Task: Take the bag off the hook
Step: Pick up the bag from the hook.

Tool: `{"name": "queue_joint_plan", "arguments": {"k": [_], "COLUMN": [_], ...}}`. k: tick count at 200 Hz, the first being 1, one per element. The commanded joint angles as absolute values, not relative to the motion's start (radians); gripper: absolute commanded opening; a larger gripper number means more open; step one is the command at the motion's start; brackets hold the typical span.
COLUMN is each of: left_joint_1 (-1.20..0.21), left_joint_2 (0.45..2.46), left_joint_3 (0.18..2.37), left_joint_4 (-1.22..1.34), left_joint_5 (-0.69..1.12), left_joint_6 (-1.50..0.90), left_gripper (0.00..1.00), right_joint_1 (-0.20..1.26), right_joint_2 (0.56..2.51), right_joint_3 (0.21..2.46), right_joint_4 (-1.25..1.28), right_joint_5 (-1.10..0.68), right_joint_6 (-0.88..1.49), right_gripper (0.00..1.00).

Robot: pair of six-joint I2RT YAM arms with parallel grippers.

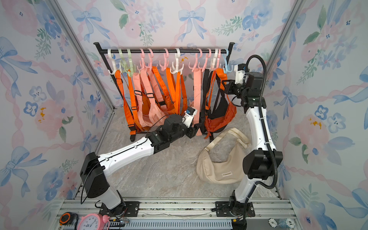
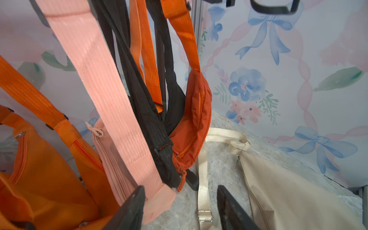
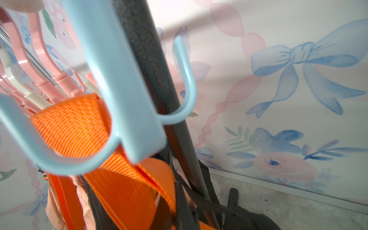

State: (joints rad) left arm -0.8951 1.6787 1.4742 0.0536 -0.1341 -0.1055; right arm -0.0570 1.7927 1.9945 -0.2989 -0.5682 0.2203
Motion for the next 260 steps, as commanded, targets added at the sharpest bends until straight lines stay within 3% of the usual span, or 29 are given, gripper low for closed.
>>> {"name": "queue_joint_plan", "arguments": {"k": [1, 51, 153, 260], "left_joint_1": [-0.878, -0.851, -0.833, -0.800], "left_joint_2": [1.723, 1.836, 2.205, 2.377], "left_joint_3": [1.553, 1.756, 2.398, 2.534], "left_joint_4": [0.071, 0.040, -0.138, -0.054], "left_joint_5": [-0.149, -0.138, -0.045, -0.083], "left_joint_6": [-0.085, -0.062, -0.047, -0.086], "left_gripper": [0.60, 0.59, 0.58, 0.61], "right_joint_1": [-0.060, -0.076, -0.134, -0.127], "right_joint_2": [1.740, 1.710, 1.712, 1.684], "right_joint_3": [1.990, 1.970, 1.943, 1.889], "right_joint_4": [-0.314, -0.347, -0.337, -0.305], "right_joint_5": [-0.552, -0.529, -0.549, -0.575], "right_joint_6": [0.237, 0.248, 0.322, 0.333], "right_gripper": [0.00, 0.00, 0.00, 0.00]}}
